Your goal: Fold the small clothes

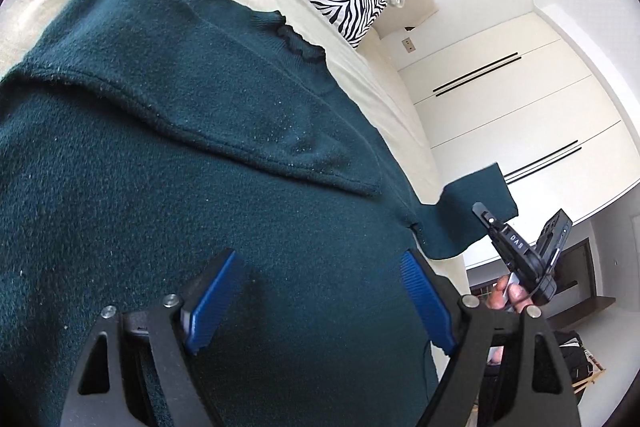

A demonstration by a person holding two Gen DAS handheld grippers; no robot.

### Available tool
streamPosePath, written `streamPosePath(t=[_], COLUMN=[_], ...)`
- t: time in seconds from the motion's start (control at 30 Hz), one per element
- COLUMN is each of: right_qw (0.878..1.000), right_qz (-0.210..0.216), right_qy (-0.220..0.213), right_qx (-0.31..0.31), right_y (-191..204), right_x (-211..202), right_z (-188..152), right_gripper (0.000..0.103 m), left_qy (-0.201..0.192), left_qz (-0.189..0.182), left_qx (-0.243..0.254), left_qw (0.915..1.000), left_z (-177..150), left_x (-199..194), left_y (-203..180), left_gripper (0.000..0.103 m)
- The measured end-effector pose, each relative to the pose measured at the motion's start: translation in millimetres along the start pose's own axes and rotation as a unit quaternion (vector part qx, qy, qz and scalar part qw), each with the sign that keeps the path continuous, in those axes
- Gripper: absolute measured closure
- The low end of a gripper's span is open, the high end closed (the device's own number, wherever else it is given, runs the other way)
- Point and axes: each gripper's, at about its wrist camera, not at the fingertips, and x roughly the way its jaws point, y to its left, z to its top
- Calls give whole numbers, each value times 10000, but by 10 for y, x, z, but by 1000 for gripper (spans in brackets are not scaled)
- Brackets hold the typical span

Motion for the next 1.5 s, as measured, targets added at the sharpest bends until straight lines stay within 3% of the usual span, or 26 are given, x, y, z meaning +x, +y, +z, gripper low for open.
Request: streamPosePath(t=[0.07, 0.13, 0.23, 0.3, 0.33, 0.4, 0.43, 0.47, 0.53, 0.6, 0.67, 0.73, 0.8, 0.9, 1.0, 1.07, 1.13, 1.2, 1.23, 1.33, 1.4, 1.5], right_qw=[9944, 9848, 9828, 9836, 9841, 9822, 9823, 9842, 9856, 9834, 9755, 9661, 9524, 9315, 9224, 9231, 9253, 9254, 9247, 9203, 9151, 9051], right_qz=[79, 144, 360, 446, 567, 917, 1027, 1094, 1276, 1526, 1801, 1972, 2250, 2559, 2622, 2623, 2600, 2582, 2587, 2627, 2687, 2770], right_qy=[220, 469, 936, 993, 946, 978, 982, 891, 828, 972, 1107, 1159, 1114, 1018, 1005, 981, 980, 1001, 1004, 1014, 1019, 1001], right_qx=[-1033, -1665, -1550, -1436, -1393, -1316, -1218, -1072, -732, -139, 616, 1198, 1726, 2376, 2651, 2637, 2580, 2587, 2607, 2714, 2830, 3066], right_y=[789, 1332, 1493, 1485, 1479, 1414, 1349, 1267, 1098, 864, 598, 353, 148, -70, -178, -178, -178, -169, -177, -167, -207, -295], right_x=[127, 286, 424, 443, 422, 312, 253, 149, 19, -26, -20, -8, -3, 43, 78, 74, 59, 87, 78, 135, 151, 162], right_z=[-175, -442, -825, -932, -951, -1046, -1082, -1129, -1201, -1279, -1367, -1469, -1520, -1551, -1602, -1611, -1635, -1633, -1636, -1567, -1564, -1556], right_gripper=[95, 95, 94, 89, 82, 53, 32, 28, 28, 28, 28, 28, 28, 28, 28, 28, 28, 28, 28, 28, 28, 28], left_qy=[15, 66, 170, 338, 411, 551, 634, 735, 920, 1066, 1160, 1164, 1072, 719, 225, -142, -444, -692, -706, -643, -556, -478], left_qz=[-171, -369, -644, -836, -898, -916, -849, -764, -716, -554, -442, -203, 70, 394, 549, 575, 353, 580, 659, 937, 1134, 1486], left_qx=[-108, -242, -413, -571, -629, -630, -622, -645, -698, -667, -643, -423, 0, 847, 1624, 2112, 2592, 3075, 3183, 2874, 2384, 1776], left_qw=[9998, 9990, 9969, 9943, 9931, 9923, 9924, 9923, 9907, 9905, 9902, 9921, 9942, 9930, 9849, 9757, 9642, 9472, 9431, 9510, 9629, 9716], left_z=[17, 32, 46, 70, 80, 109, 114, 113, 89, 59, 33, 37, 58, 121, 228, 297, 356, 406, 436, 722, 910, 1070], left_x=[11, 50, 144, 272, 342, 514, 609, 704, 875, 1017, 1104, 1117, 1078, 918, 674, 474, 262, 154, 148, 203, 239, 249], left_y=[-19, -43, -102, -146, -173, -260, -293, -311, -343, -359, -363, -436, -585, -913, -1298, -1523, -1724, -1880, -1888, -1590, -1206, -613], left_gripper=[19, 19, 19, 18, 17, 14, 14, 14, 17, 35, 62, 82, 94, 94, 94, 94, 94, 94, 94, 94, 94, 94])
